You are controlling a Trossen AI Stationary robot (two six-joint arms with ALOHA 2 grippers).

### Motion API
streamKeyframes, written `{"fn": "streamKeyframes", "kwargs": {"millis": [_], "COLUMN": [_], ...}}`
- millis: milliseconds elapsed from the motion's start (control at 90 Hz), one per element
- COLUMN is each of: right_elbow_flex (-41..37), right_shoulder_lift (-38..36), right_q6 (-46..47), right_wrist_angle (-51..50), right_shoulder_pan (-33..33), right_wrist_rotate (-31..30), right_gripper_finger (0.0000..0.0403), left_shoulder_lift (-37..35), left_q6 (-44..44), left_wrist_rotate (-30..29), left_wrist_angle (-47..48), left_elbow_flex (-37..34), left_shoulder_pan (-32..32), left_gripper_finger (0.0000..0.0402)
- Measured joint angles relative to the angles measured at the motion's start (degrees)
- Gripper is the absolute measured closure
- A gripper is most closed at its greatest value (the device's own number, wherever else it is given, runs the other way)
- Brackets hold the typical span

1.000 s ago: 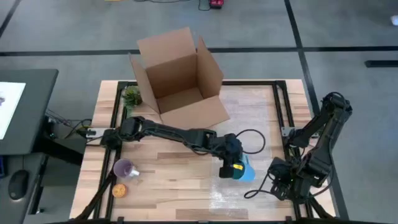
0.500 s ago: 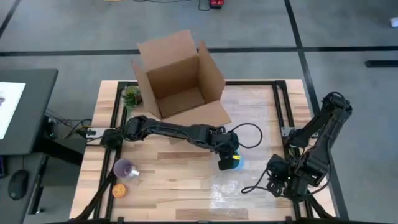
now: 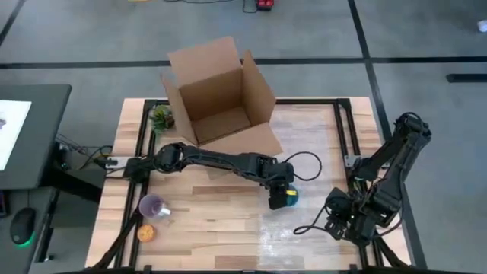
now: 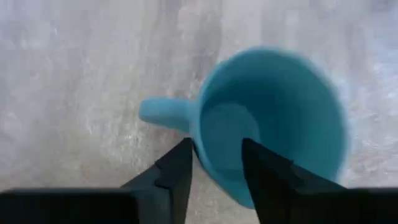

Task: Wrap mug
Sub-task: Wrap the blue mug with the bubble wrap

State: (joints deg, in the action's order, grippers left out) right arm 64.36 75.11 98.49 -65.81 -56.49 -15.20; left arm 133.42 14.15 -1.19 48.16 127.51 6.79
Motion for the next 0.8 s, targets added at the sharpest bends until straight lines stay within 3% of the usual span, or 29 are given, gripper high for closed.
{"fn": "streamKeyframes", "kwargs": {"millis": [300, 367, 456, 578, 800], "right_elbow_flex": [0.11, 0.49, 0.5, 0.5, 0.5], "right_shoulder_lift": [-1.03, -1.23, -1.38, -1.36, -0.79], "right_q6": [-1.89, -4.62, -9.34, -17.91, -40.68], "right_wrist_angle": [-0.36, -0.58, -0.63, 0.81, 13.19], "right_shoulder_pan": [0.47, 1.41, 3.92, 11.13, 30.94], "right_wrist_rotate": [-0.87, -4.44, -13.92, -23.32, -24.22], "right_gripper_finger": [0.0275, 0.0275, 0.0275, 0.0275, 0.0275], "left_shoulder_lift": [-7.15, -9.38, -11.85, -16.68, -25.89], "left_q6": [-2.32, -1.72, -1.23, 0.49, 8.19], "left_wrist_rotate": [-0.33, -1.42, -5.01, -12.26, -27.16], "left_wrist_angle": [8.45, 11.33, 16.64, 23.51, 36.83], "left_elbow_flex": [4.28, 4.34, 4.32, 4.23, 4.23], "left_shoulder_pan": [0.3, 0.56, 1.16, 2.02, 3.83], "left_gripper_finger": [0.0256, 0.0256, 0.0256, 0.0256, 0.0256]}}
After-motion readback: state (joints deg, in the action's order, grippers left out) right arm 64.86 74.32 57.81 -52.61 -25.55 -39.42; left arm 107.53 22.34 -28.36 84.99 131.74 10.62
